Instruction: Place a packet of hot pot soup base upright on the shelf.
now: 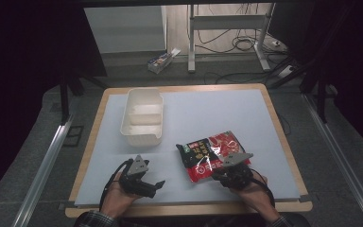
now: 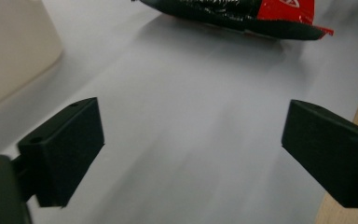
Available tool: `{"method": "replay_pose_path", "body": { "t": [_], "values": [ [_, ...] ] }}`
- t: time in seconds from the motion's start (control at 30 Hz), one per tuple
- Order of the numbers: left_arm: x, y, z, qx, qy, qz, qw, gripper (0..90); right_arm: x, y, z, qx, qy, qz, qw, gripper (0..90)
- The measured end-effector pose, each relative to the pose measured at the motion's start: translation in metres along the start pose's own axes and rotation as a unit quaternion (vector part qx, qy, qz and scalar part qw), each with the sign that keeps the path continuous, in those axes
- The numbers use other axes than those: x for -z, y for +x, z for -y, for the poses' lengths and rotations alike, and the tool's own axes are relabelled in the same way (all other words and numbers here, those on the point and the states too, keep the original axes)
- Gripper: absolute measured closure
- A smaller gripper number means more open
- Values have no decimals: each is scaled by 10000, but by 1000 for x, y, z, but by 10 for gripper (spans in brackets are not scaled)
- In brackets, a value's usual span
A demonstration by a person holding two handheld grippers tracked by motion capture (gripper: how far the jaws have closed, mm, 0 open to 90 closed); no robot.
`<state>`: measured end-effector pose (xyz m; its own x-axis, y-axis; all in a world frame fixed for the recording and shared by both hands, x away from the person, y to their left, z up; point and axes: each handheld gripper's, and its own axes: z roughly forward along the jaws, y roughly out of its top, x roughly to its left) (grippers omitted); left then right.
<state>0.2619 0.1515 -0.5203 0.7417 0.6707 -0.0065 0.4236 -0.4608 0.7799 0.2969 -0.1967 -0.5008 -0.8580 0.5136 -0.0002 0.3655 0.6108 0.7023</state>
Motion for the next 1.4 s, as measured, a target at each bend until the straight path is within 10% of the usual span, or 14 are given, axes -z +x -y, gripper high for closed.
{"method": "replay_pose_path", "body": {
  "t": [0.97, 1.4],
  "values": [
    [-66, -13, -71, -379, -709, 743, 9940, 890, 26, -42, 22, -463, -159, 1085, 9929, 61],
    [-98, -21, -68, -485, -367, 816, 9948, 900, 34, -49, 29, -491, -108, 1235, 9911, 0]
  ]
}}
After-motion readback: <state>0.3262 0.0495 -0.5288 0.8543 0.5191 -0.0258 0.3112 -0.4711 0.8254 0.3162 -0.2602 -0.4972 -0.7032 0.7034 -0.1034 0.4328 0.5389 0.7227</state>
